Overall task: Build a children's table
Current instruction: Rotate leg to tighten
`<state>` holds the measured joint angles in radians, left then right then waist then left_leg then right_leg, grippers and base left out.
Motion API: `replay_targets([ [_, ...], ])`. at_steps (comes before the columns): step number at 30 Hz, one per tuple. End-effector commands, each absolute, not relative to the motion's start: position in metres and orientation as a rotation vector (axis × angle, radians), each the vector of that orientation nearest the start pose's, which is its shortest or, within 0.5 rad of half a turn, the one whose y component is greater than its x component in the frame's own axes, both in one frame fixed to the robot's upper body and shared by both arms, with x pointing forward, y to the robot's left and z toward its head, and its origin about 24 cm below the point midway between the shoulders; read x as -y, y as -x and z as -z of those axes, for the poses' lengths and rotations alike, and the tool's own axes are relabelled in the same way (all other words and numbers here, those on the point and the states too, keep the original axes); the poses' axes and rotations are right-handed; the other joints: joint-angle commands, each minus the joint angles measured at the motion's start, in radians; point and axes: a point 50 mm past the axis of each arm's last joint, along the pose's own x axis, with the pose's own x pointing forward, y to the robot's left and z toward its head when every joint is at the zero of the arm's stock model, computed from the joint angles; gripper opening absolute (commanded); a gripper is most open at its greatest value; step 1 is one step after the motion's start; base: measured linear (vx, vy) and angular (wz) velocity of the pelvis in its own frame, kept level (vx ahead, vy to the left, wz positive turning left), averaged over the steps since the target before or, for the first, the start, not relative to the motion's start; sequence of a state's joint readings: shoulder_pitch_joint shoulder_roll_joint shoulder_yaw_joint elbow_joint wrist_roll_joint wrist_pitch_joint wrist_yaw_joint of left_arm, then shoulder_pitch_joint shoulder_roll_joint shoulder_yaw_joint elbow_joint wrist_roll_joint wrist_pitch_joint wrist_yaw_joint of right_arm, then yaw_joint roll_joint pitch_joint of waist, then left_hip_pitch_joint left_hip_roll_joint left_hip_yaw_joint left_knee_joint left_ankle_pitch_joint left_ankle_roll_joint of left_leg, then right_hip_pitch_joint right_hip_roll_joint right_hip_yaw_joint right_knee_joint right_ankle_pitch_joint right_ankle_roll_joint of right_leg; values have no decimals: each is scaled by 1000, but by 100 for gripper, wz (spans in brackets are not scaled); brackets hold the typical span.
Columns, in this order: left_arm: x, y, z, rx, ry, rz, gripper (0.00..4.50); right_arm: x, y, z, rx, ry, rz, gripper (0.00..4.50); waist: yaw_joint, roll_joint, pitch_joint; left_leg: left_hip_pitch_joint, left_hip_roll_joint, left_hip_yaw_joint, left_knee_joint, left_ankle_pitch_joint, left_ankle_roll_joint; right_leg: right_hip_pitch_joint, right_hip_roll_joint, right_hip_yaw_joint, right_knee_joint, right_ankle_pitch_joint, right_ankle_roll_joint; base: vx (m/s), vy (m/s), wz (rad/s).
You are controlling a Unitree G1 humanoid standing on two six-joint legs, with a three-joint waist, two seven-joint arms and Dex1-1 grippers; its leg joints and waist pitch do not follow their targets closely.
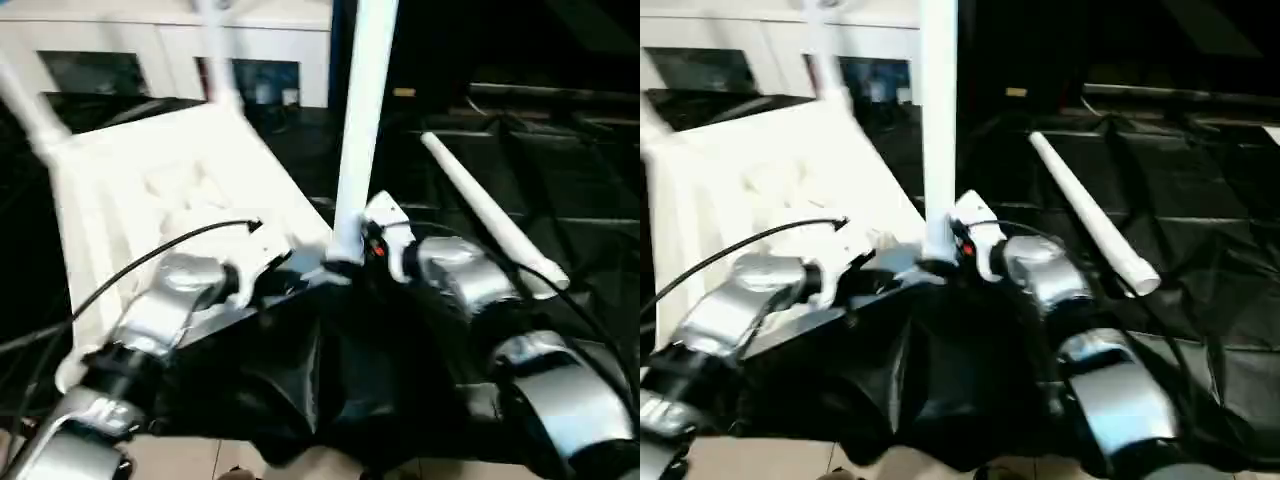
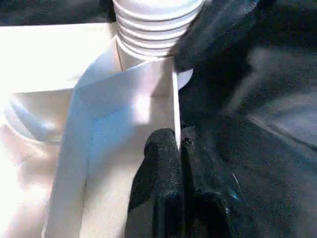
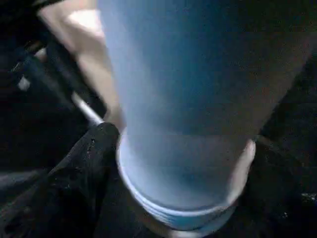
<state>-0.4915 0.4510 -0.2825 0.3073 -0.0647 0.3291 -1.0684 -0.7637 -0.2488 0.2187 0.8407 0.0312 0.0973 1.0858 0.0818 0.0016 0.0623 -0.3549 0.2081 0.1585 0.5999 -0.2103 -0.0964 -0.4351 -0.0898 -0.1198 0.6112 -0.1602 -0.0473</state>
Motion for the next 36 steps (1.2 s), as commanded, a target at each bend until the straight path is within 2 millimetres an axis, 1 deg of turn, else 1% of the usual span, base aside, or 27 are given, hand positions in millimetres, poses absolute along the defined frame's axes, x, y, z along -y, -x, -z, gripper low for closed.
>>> replay_targets([
  [1, -119, -301, -88, -301, -363, 1342, 0, 102, -342, -65, -387, 267, -1281, 376, -1, 6, -75, 3, 25, 13, -64, -123, 80, 79, -57, 63, -66, -199, -223, 0, 0, 0],
  [2, -121, -300, -88, -307, -370, 1354, 0, 104, -340, -67, -380, 273, -1309, 376, 2, 6, -74, 6, 24, 14, -64, -130, 70, 77, -56, 65, -66, -207, -220, 0, 0, 0],
  [3, -124, -299, -87, -310, -380, 1370, 0, 106, -337, -69, -375, 279, -1342, 376, 4, 4, -73, 6, 24, 14, -65, -134, 68, 78, -55, 65, -68, -215, -214, 0, 0, 0],
  [4, -126, -298, -87, -315, -385, 1383, 0, 107, -335, -70, -375, 285, -1369, 376, 7, 5, -74, 4, 21, 14, -65, -131, 67, 81, -52, 65, -67, -219, -201, 0, 0, 0],
  [5, -127, -296, -86, -320, -389, 1395, 0, 108, -332, -71, -380, 290, -1399, 376, 7, 5, -76, 1, 23, 13, -65, -124, 66, 81, -53, 65, -62, -208, -200, 0, 0, 0],
  [6, -129, -295, -86, -323, -392, 1405, 0, 109, -329, -71, -388, 293, -1424, 376, 8, 5, -76, 2, 22, 13, -64, -116, 70, 81, -50, 65, -63, -196, -196, 0, 0, 0],
  [8, -131, -294, -86, -328, -394, 1413, 0, 111, -324, -71, -403, 298, -1458, 376, 8, 6, -79, 0, 22, 12, -63, -102, 72, 81, -49, 64, -58, -173, -205, 0, 0, 0],
  [9, -132, -294, -85, -331, -394, 1416, 0, 111, -322, -70, -411, 302, -1468, 376, 9, 6, -78, 0, 22, 13, -63, -102, 73, 80, -50, 65, -60, -173, -205, 0, 0, 0],
  [10, -133, -294, -85, -333, -396, 1415, 0, 111, -321, -69, -415, 306, -1475, 376, 11, 5, -79, 3, 22, 14, -62, -101, 72, 78, -49, 66, -59, -168, -207, 0, 0, 0],
  [12, -133, -294, -84, -336, -400, 1412, 0, 110, -320, -67, -414, 308, -1470, 376, 11, 3, -80, -3, 21, 13, -63, -94, 69, 82, -50, 67, -57, -162, -208, 0, 0, 0],
  [16, -133, -295, -83, -334, -399, 1411, 0, 107, -319, -64, -415, 296, -1464, 376, 9, 2, -81, -5, 19, 13, -62, -88, 64, 84, -50, 67, -57, -175, -199, 0, 0, 0],
  [17, -133, -295, -83, -334, -400, 1411, 0, 107, -318, -64, -417, 296, -1464, 361, 9, 3, -80, -5, 18, 13, -61, -82, 65, 83, -50, 67, -58, -176, -195, 0, 0, 0],
  [18, -133, -295, -82, -335, -400, 1410, 0, 107, -318, -64, -420, 294, -1464, 351, 9, 2, -81, -6, 18, 13, -60, -73, 66, 85, -50, 68, -57, -171, -193, 0, 0, 0],
  [19, -133, -295, -82, -335, -400, 1410, 0, 107, -317, -64, -421, 292, -1464, 351, 10, 2, -82, -6, 18, 13, -60, -69, 67, 84, -49, 67, -56, -168, -193, 0, 0, 0],
  [21, -133, -295, -82, -334, -401, 1408, 0, 106, -317, -64, -423, 289, -1464, 334, 10, 2, -81, -6, 18, 14, -59, -66, 69, 84, -49, 67, -56, -164, -195, 0, 0, 0],
  [22, -133, -296, -82, -334, -401, 1405, 0, 106, -316, -64, -425, 286, -1465, 325, 11, 0, -82, -6, 18, 14, -59, -64, 70, 84, -49, 67, -56, -163, -194, 0, 0, 0],
  [26, -134, -296, -81, -336, -399, 1399, 0, 106, -315, -62, -432, 280, -1465, 296, 12, 1, -82, -6, 18, 14, -58, -63, 70, 83, -50, 67, -55, -161, -195, 0, 0, 0],
  [28, -135, -296, -80, -339, -396, 1391, 0, 105, -315, -60, -437, 275, -1458, 286, 12, 1, -82, -6, 18, 14, -58, -64, 69, 84, -50, 67, -55, -164, -194, 0, 0, 0],
  [29, -135, -296, -79, -341, -393, 1379, 0, 105, -315, -57, -440, 261, -1443, 286, 11, -5, -83, -7, 18, 15, -58, -59, 69, 85, -49, 67, -55, -160, -192, 0, 0, 0],
  [30, -135, -296, -79, -341, -392, 1378, 0, 105, -315, -57, -439, 259, -1441, 285, 12, -1, -82, -7, 18, 14, -58, -56, 69, 84, -50, 67, -54, -162, -191, 0, 0, 0],
  [32, -134, -299, -78, -332, -370, 1332, 0, 100, -318, -50, -444, 216, -1350, 283, 11, -2, -83, -7, 18, 14, -58, -51, 68, 84, -49, 68, -53, -158, -189, 0, 0, 0],
  [33, -133, -300, -78, -329, -365, 1320, 0, 99, -319, -48, -447, 209, -1320, 281, 6, -1, -82, -7, 16, 13, -59, -60, 59, 84, -49, 67, -57, -180, -184, 0, 0, 0],
  [34, -132, -304, -78, -327, -356, 1284, 0, 97, -323, -45, -448, 205, -1253, 280, 5, -2, -82, -7, 16, 13, -60, -68, 55, 84, -50, 66, -59, -194, -180, 0, 0, 0],
  [35, -131, -305, -79, -326, -353, 1263, 0, 96, -325, -43, -448, 201, -1213, 280, 1, -1, -78, -6, 15, 14, -61, -88, 45, 80, -50, 67, -64, -229, -174, 0, 0, 0],
  [36, -130, -309, -79, -322, -351, 1230, 0, 94, -328, -40, -446, 186, -1158, 280, 0, -3, -77, -5, 14, 13, -62, -102, 39, 81, -51, 66, -69, -257, -165, 0, 0, 0],
])
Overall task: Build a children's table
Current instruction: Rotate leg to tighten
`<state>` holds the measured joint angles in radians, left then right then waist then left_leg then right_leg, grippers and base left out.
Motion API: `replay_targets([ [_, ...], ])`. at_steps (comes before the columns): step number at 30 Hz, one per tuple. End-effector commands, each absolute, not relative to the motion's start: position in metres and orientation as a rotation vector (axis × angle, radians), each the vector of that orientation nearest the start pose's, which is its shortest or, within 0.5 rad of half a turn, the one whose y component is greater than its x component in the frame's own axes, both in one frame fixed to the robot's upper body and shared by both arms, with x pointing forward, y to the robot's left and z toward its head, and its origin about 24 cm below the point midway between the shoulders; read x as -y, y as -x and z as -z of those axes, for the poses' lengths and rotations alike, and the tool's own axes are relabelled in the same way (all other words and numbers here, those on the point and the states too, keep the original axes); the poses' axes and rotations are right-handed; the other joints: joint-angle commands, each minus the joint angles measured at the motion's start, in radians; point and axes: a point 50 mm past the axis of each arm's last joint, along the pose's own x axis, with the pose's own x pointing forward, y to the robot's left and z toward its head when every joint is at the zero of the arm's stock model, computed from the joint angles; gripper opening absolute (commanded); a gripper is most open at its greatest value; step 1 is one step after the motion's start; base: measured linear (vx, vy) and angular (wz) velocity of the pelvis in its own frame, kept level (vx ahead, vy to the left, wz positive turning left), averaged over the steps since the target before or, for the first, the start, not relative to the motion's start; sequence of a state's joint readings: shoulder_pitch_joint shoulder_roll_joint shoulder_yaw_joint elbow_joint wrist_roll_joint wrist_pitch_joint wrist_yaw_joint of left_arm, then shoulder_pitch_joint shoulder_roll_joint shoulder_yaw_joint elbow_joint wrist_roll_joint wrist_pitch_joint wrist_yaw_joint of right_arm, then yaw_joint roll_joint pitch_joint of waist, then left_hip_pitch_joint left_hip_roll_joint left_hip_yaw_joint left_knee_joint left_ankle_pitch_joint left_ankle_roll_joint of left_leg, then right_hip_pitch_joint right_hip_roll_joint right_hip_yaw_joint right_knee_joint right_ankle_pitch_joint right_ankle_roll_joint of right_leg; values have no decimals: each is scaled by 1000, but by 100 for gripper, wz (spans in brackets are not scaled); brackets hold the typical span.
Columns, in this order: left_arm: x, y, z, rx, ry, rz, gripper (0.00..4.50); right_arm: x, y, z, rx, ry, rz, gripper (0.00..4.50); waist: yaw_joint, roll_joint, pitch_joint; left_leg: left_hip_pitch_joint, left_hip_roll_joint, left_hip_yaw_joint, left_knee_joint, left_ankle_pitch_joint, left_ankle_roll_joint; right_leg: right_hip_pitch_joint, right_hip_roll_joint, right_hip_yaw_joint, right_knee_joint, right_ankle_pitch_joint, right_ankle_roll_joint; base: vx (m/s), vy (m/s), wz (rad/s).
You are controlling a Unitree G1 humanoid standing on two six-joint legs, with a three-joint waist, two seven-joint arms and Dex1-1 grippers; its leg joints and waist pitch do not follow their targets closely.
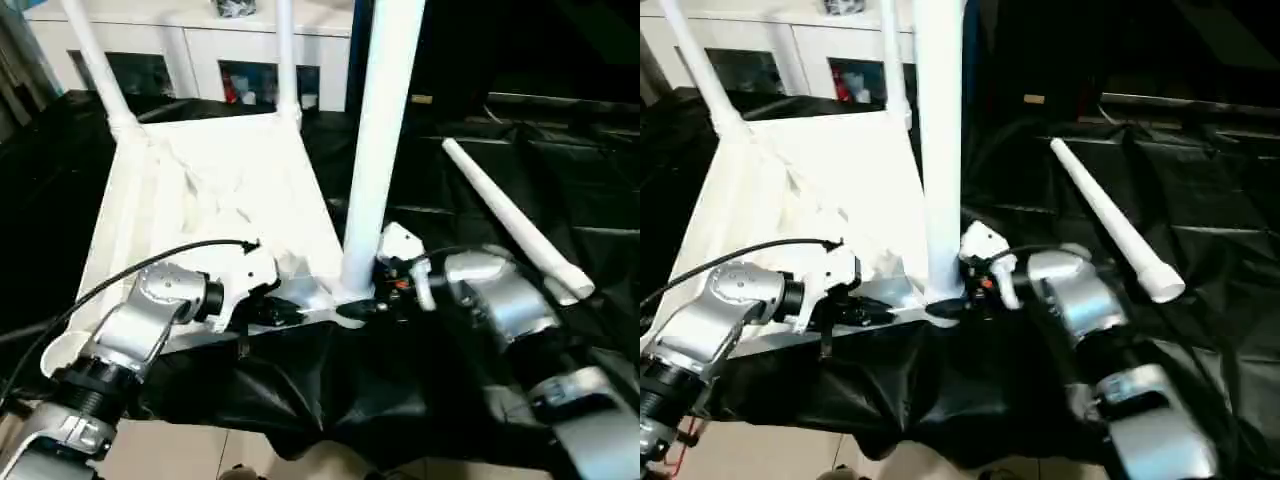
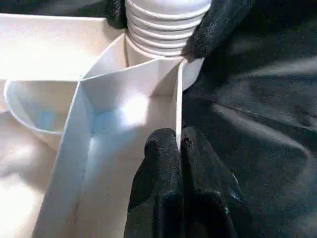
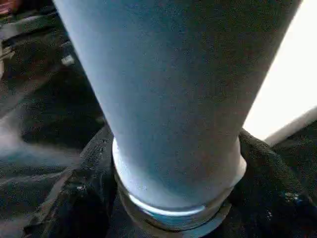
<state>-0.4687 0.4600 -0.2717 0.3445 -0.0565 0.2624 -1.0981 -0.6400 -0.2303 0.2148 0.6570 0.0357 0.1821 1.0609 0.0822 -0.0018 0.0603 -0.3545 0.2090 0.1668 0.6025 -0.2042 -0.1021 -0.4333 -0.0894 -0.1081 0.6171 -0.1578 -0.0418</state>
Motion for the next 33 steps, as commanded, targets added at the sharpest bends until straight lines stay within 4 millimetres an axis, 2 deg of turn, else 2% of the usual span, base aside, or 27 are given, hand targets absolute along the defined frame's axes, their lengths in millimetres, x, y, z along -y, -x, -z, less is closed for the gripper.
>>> replay_targets([
  [1, -128, -312, -78, -322, -347, 1194, 0, 91, -331, -38, -441, 167, -1099, 280, -4, -1, -73, -8, 12, 3, -68, -124, 33, 83, -53, 53, -78, -306, -151, 0, 0, 0],
  [4, -118, -327, -77, -322, -324, 1046, 0, 79, -339, -32, -438, 89, -920, 279, -20, -2, -72, -4, 8, 2, -70, -152, 8, 78, -51, 52, -87, -368, -126, 0, 0, 0],
  [6, -111, -332, -77, -322, -310, 993, 0, 72, -342, -29, -439, 68, -838, 279, -25, -5, -75, -6, 6, 1, -68, -156, 9, 82, -52, 50, -88, -381, -116, 0, 0, 0],
  [7, -110, -333, -77, -322, -308, 983, 0, 71, -342, -29, -440, 63, -826, 279, -26, -3, -75, -4, 5, 3, -67, -157, 17, 77, -51, 51, -92, -382, -114, 0, 0, 0],
  [9, -98, -336, -75, -324, -292, 937, 0, 57, -345, -28, -426, 47, -753, 279, -27, 0, -77, -5, 6, 3, -66, -146, 24, 76, -51, 52, -89, -351, -124, 0, 0, 0],
  [12, -82, -333, -71, -317, -288, 952, 0, 38, -345, -29, -402, 30, -734, 279, -29, 0, -79, -5, 8, 3, -66, -144, 26, 76, -51, 52, -84, -322, -139, 0, 0, 0],
  [14, -78, -330, -70, -316, -287, 970, 0, 33, -345, -31, -397, -1, -744, 349, -29, 0, -80, -7, 7, 3, -66, -139, 38, 79, -50, 52, -80, -287, -154, 0, 0, 0],
  [17, -77, -329, -69, -312, -289, 982, 0, 31, -347, -34, -386, -8, -754, 358, -30, 1, -80, -8, 7, 4, -66, -137, 52, 80, -49, 52, -78, -258, -168, 0, 0, 0],
  [18, -78, -328, -70, -303, -276, 996, 0, 32, -348, -36, -378, -3, -766, 383, -31, 2, -79, -8, 7, 4, -66, -141, 53, 80, -50, 52, -79, -263, -169, 0, 0, 0],
  [21, -82, -322, -71, -269, -293, 1069, 0, 36, -350, -41, -347, 35, -825, 398, -33, 3, -80, -9, 8, 3, -66, -146, 58, 82, -51, 52, -78, -260, -173, 0, 0, 0],
  [22, -82, -322, -71, -269, -293, 1069, 0, 36, -350, -41, -347, 35, -825, 417, -34, 3, -80, -9, 9, 2, -66, -147, 59, 82, -51, 52, -78, -255, -175, 0, 0, 0],
  [24, -88, -316, -67, -279, -313, 1121, 0, 43, -350, -45, -310, 107, -906, 417, -34, 9, -81, -7, 11, 3, -65, -149, 64, 81, -52, 52, -76, -243, -188, 0, 0, 0],
  [27, -95, -313, -66, -294, -320, 1153, 0, 52, -349, -49, -272, 159, -985, 417, -32, 8, -81, -9, 12, 4, -64, -139, 74, 82, -51, 54, -71, -212, -203, 0, 0, 0],
  [29, -102, -306, -67, -291, -321, 1232, 0, 64, -344, -54, -256, 171, -1131, 417, -27, 8, -82, -7, 14, 4, -63, -141, 84, 84, -51, 54, -70, -201, -209, 0, 0, 0],
  [30, -104, -304, -68, -291, -325, 1252, 0, 67, -343, -54, -261, 173, -1163, 417, -23, 19, -81, -7, 16, 3, -63, -135, 94, 83, -51, 54, -66, -181, -216, 0, 0, 0],
  [31, -105, -303, -68, -293, -326, 1262, 0, 69, -342, -54, -264, 175, -1179, 417, -24, 15, -81, -8, 17, 5, -63, -134, 98, 81, -47, 54, -68, -173, -218, 0, 0, 0],
  [32, -109, -299, -68, -308, -331, 1309, 0, 77, -338, -54, -281, 190, -1250, 417, -20, 10, -82, -8, 16, 5, -62, -131, 102, 85, -46, 53, -64, -158, -226, 0, 0, 0],
  [33, -110, -298, -68, -312, -334, 1323, 0, 79, -336, -54, -284, 196, -1270, 417, -16, 13, -82, -8, 18, 6, -61, -126, 107, 82, -48, 53, -62, -153, -232, 0, 0, 0],
])
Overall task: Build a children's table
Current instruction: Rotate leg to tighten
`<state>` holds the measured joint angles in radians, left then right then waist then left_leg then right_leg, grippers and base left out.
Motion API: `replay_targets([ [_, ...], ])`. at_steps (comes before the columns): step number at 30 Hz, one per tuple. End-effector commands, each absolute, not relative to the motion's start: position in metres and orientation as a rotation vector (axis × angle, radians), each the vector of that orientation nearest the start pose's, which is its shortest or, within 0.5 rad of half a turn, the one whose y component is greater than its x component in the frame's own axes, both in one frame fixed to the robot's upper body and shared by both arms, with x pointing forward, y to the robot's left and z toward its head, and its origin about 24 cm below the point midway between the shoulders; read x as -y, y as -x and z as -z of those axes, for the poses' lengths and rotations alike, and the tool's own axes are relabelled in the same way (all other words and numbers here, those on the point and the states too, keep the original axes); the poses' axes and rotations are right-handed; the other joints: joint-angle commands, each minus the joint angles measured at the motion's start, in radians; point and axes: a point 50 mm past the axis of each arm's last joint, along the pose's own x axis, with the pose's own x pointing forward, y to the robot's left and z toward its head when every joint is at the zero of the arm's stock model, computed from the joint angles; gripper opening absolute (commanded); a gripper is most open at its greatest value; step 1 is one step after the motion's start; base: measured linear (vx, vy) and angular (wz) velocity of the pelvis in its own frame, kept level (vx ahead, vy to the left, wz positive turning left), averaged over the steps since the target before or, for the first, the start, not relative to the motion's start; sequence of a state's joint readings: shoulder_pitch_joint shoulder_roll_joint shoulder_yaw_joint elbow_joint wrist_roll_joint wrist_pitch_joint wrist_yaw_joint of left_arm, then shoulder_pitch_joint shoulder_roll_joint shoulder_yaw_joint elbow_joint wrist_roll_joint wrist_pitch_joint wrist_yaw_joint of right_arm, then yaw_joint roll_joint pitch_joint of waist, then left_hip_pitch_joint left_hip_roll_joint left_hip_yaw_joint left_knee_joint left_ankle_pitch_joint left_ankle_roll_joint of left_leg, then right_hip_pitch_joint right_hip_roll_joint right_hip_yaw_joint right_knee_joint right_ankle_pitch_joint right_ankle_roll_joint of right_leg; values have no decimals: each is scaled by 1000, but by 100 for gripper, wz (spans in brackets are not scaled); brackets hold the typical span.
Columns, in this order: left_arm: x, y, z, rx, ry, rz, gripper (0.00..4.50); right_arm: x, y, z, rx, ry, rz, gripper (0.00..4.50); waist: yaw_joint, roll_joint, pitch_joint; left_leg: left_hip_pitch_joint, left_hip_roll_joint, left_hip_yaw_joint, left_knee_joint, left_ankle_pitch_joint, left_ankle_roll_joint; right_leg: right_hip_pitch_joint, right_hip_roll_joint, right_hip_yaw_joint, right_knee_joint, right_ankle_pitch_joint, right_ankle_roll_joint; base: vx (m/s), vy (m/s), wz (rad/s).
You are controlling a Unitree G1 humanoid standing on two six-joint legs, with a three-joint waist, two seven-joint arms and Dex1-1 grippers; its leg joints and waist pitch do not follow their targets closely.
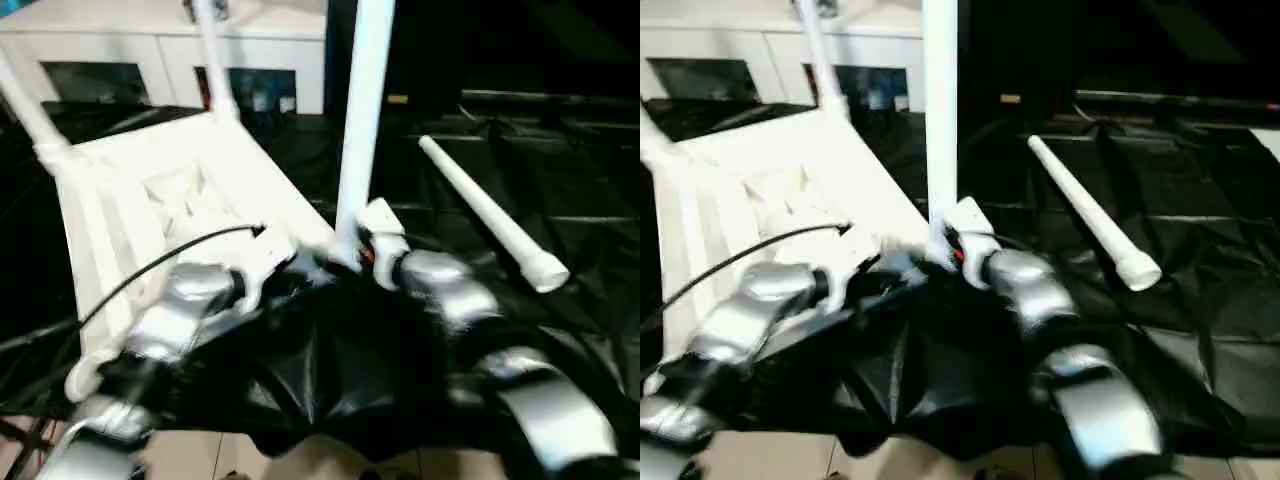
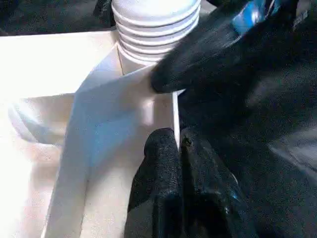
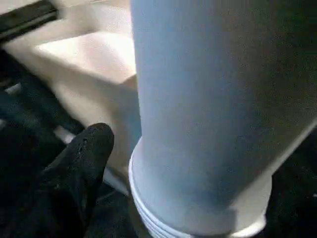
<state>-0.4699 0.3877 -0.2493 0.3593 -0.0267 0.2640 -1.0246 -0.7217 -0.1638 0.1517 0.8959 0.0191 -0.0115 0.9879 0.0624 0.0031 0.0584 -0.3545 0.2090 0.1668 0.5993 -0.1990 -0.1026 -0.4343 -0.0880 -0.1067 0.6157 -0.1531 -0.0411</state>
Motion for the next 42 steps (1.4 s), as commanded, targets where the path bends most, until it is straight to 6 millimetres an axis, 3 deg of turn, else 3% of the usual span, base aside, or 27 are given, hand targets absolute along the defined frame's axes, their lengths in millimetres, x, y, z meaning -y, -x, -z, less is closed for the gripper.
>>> replay_targets([
  [1, -114, -295, -68, -320, -344, 1350, 0, 85, -333, -55, -295, 206, -1316, 417, 5, 8, -79, -7, 19, 6, -58, -138, 108, 82, -48, 52, -64, -167, -232, 0, 0, 0],
  [4, -123, -291, -68, -332, -361, 1399, 0, 99, -324, -54, -343, 215, -1432, 417, 17, 9, -77, -3, 21, 7, -58, -157, 107, 78, -48, 52, -69, -208, -224, 0, 0, 0],
  [5, -124, -291, -68, -331, -359, 1411, 0, 101, -323, -54, -351, 215, -1445, 417, 24, 14, -76, -1, 21, 6, -59, -167, 98, 78, -49, 53, -71, -231, -216, 0, 0, 0],
  [6, -125, -290, -68, -332, -359, 1416, 0, 102, -322, -54, -354, 215, -1453, 417, 24, 14, -76, -1, 21, 6, -59, -167, 98, 78, -49, 53, -71, -231, -216, 0, 0, 0],
  [7, -127, -288, -69, -340, -357, 1441, 0, 106, -319, -54, -368, 212, -1488, 417, 29, 9, -75, 7, 20, 9, -61, -191, 83, 74, -47, 54, -75, -251, -212, 0, 0, 0],
  [12, -130, -281, -70, -353, -344, 1498, 0, 110, -310, -53, -391, 194, -1558, 359, 29, 8, -75, 4, 20, 7, -65, -198, 70, 75, -46, 58, -73, -259, -203, 0, 0, 0],
  [21, -133, -278, -65, -361, -331, 1510, 0, 107, -300, -50, -415, 160, -1605, 305, 28, 5, -75, -2, 18, 5, -66, -179, 64, 79, -46, 56, -74, -275, -182, 0, 0, 0],
  [26, -128, -285, -65, -332, -327, 1446, 0, 98, -309, -43, -369, 146, -1429, 283, 23, 4, -69, -1, 17, 2, -70, -208, 44, 75, -50, 55, -86, -378, -149, 0, 0, 0],
  [29, -119, -298, -66, -309, -317, 1318, 0, 88, -325, -36, -354, 94, -1160, 282, 7, 2, -64, 2, 11, -2, -74, -242, 23, 76, -51, 52, -99, -469, -112, 0, 0, 0],
  [32, -112, -307, -68, -293, -301, 1237, 0, 83, -330, -34, -351, 67, -1064, 278, -12, 2, -65, 5, 6, -4, -71, -257, 10, 75, -52, 46, -104, -510, -98, 0, 0, 0],
  [33, -109, -311, -69, -291, -291, 1199, 0, 80, -333, -32, -353, 57, -1012, 278, -16, 2, -67, 1, 7, -5, -71, -249, 20, 78, -53, 46, -106, -505, -88, 0, 0, 0],
  [37, -97, -327, -72, -299, -286, 1044, 0, 64, -341, -27, -377, 5, -816, 277, -22, 4, -70, 2, 6, -4, -70, -228, 26, 75, -50, 47, -102, -458, -109, 0, 0, 0],
  [41, -86, -334, -73, -287, -336, 976, 0, 45, -342, -26, -362, 40, -770, 277, -20, 5, -76, 0, 8, -1, -67, -191, 33, 79, -51, 51, -88, -341, -150, 0, 0, 0],
  [42, -85, -334, -74, -284, -333, 980, 0, 43, -342, -27, -356, 35, -769, 312, -18, 5, -78, -2, 8, 0, -66, -176, 42, 80, -51, 53, -84, -294, -167, 0, 0, 0],
])
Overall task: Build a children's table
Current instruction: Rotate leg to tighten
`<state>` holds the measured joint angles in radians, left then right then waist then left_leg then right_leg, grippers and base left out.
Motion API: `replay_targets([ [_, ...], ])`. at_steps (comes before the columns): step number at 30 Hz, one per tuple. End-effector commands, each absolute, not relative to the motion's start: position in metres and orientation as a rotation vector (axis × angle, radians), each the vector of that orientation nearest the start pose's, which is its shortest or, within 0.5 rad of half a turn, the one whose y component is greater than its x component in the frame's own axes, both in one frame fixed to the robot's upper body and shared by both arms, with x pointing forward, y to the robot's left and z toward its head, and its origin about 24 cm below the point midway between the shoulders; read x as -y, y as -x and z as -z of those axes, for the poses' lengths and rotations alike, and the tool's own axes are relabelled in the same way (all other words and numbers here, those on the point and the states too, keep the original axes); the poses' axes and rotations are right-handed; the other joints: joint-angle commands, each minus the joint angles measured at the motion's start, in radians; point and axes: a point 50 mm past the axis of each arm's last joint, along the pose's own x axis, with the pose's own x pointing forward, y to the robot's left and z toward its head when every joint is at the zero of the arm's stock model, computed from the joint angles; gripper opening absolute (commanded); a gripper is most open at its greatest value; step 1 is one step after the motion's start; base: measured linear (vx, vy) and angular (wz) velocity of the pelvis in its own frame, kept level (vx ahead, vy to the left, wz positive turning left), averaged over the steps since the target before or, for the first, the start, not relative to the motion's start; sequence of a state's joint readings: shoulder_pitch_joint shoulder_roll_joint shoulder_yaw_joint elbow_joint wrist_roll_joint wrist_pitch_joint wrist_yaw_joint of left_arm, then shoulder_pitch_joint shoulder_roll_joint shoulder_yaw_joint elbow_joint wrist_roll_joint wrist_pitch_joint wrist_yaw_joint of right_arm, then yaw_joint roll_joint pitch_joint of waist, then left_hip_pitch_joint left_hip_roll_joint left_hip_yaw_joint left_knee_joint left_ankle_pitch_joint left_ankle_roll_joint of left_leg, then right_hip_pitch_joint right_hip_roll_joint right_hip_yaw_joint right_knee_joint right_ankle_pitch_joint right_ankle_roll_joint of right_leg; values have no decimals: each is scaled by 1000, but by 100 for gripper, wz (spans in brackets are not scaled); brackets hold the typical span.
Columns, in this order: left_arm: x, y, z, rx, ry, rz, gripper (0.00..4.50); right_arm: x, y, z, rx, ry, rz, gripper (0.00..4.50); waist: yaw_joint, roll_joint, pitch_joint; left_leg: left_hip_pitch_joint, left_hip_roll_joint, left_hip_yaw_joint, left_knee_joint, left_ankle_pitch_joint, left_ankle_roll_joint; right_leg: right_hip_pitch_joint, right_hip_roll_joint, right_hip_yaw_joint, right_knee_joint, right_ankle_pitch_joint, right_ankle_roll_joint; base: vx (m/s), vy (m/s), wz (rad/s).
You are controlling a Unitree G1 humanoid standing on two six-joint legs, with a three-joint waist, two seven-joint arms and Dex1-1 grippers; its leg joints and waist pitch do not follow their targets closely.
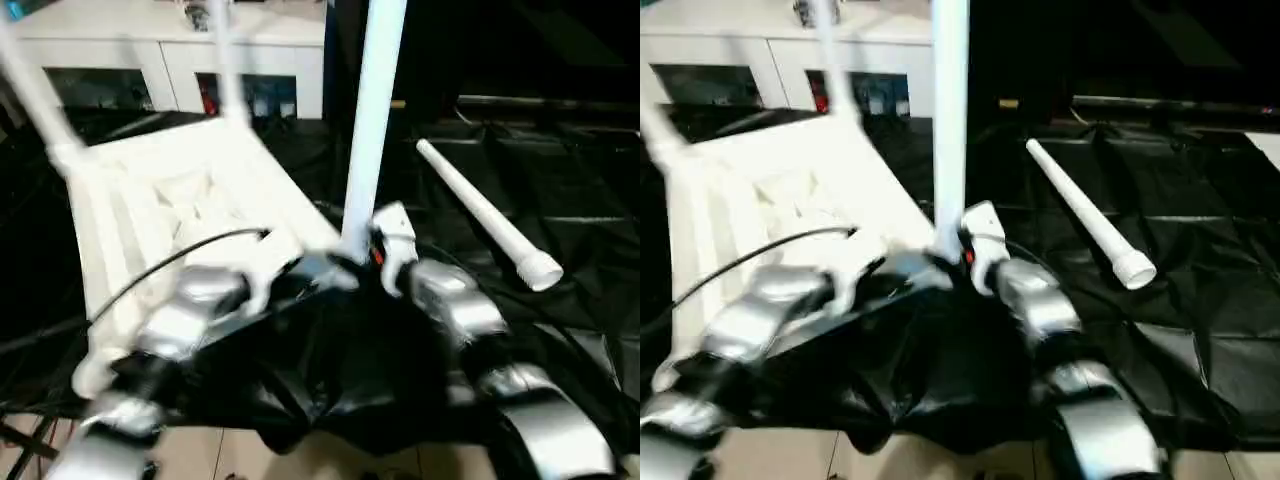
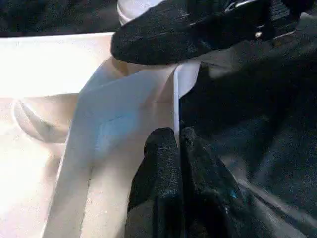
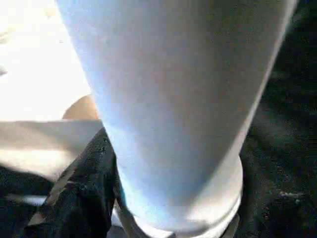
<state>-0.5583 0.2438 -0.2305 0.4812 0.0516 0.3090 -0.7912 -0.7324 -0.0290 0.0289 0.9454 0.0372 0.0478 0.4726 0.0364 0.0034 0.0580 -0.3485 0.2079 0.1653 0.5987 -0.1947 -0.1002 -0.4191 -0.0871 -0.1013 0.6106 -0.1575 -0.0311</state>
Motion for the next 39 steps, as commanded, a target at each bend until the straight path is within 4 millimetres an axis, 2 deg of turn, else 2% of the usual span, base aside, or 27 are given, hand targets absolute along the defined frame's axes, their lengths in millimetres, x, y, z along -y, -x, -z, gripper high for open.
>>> replay_targets([
  [1, -80, -332, -74, -278, -326, 1005, 0, 39, -342, -29, -344, 6, -788, 333, 8, 5, -78, -8, 10, 2, -66, -175, 44, 65, -52, 48, -77, -272, -185, 0, 0, 0],
  [4, -77, -328, -74, -276, -319, 1036, 0, 35, -341, -31, -337, -19, -812, 356, 10, 5, -78, -11, 10, 3, -66, -156, 61, 70, -52, 48, -73, -235, -202, 0, 0, 0],
  [7, -79, -321, -73, -269, -320, 1109, 0, 38, -344, -37, -302, 3, -849, 390, 8, 5, -76, -12, 12, 2, -67, -174, 62, 71, -54, 47, -74, -256, -202, 0, 0, 0],
  [9, -82, -316, -73, -250, -340, 1179, 0, 42, -345, -40, -287, 3, -897, 390, 8, 7, -75, -8, 13, 2, -68, -192, 63, 68, -54, 48, -78, -278, -202, 0, 0, 0],
  [11, -86, -311, -73, -247, -351, 1228, 0, 48, -344, -43, -281, 19, -969, 390, 6, 7, -75, -12, 15, 1, -69, -196, 67, 71, -53, 49, -73, -261, -209, 0, 0, 0],
  [13, -91, -306, -73, -252, -349, 1282, 0, 55, -340, -45, -271, 57, -1078, 390, 8, 9, -75, -9, 18, 2, -68, -199, 72, 69, -53, 49, -72, -245, -220, 0, 0, 0],
  [16, -98, -300, -72, -268, -365, 1343, 0, 68, -336, -47, -278, 85, -1195, 390, 17, 10, -72, -7, 21, 5, -68, -198, 81, 67, -52, 51, -70, -236, -230, 0, 0, 0],
  [20, -113, -294, -74, -296, -368, 1416, 0, 91, -324, -47, -332, 125, -1383, 390, 38, 9, -71, 0, 24, 9, -68, -208, 82, 63, -50, 52, -70, -250, -230, 0, 0, 0],
  [21, -114, -294, -74, -296, -366, 1423, 0, 94, -322, -47, -340, 133, -1406, 390, 45, 11, -71, 0, 26, 8, -69, -208, 80, 63, -50, 52, -69, -251, -227, 0, 0, 0],
  [23, -118, -291, -74, -304, -369, 1458, 0, 99, -316, -47, -362, 154, -1477, 390, 54, 9, -73, 6, 25, 10, -69, -213, 74, 59, -50, 54, -70, -248, -229, 0, 0, 0],
  [26, -124, -285, -73, -330, -379, 1508, 0, 104, -307, -47, -395, 183, -1567, 390, 54, 8, -69, 2, 25, 8, -72, -232, 66, 62, -50, 53, -72, -274, -218, 0, 0, 0],
  [30, -130, -280, -71, -364, -373, 1549, 0, 105, -304, -46, -407, 194, -1593, 390, 56, 8, -69, 0, 24, 6, -74, -236, 59, 62, -51, 55, -74, -298, -207, 0, 0, 0],
  [31, -130, -279, -71, -369, -372, 1554, 0, 105, -304, -46, -408, 194, -1594, 366, 55, 7, -68, -1, 24, 6, -75, -241, 56, 62, -51, 55, -75, -310, -202, 0, 0, 0],
  [34, -131, -280, -71, -364, -369, 1555, 0, 105, -301, -45, -421, 182, -1609, 356, 55, 6, -68, 2, 22, 6, -74, -243, 49, 60, -52, 55, -80, -344, -185, 0, 0, 0],
  [37, -131, -280, -71, -362, -370, 1551, 0, 104, -299, -45, -425, 174, -1616, 317, 54, 5, -69, -2, 22, 5, -75, -229, 50, 63, -51, 55, -77, -327, -183, 0, 0, 0],
  [39, -131, -281, -71, -356, -369, 1543, 0, 104, -298, -45, -428, 166, -1617, 313, 55, 6, -70, -2, 22, 5, -74, -221, 51, 63, -51, 55, -76, -320, -185, 0, 0, 0],
])
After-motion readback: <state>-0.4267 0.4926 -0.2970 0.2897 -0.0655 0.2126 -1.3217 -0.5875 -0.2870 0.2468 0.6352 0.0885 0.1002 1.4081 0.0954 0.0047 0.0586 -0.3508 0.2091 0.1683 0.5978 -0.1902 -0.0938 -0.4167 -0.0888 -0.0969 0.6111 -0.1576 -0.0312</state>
